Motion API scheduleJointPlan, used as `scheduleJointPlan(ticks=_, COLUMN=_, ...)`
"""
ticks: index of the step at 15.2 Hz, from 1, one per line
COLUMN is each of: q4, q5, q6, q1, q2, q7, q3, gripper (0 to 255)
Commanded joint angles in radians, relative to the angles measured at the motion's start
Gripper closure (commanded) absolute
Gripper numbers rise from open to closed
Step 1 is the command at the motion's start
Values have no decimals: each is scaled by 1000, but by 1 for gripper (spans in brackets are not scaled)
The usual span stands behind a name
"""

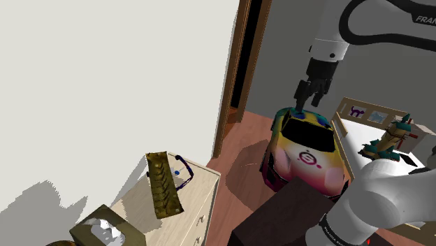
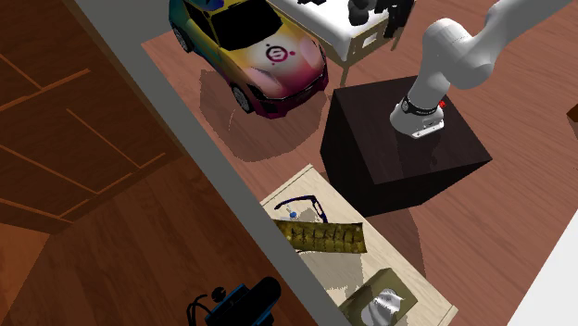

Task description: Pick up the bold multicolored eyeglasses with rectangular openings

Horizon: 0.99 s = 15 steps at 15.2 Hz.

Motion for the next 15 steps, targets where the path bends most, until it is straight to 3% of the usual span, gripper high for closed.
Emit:
scheduleJointPlan(ticks=1, q4=0, q5=0, q6=0, q1=0, q2=0, q7=0, q3=0, gripper=0)
scheduleJointPlan(ticks=15, q4=-88, q5=79, q6=412, q1=64, q2=325, q7=142, q3=154, gripper=0)
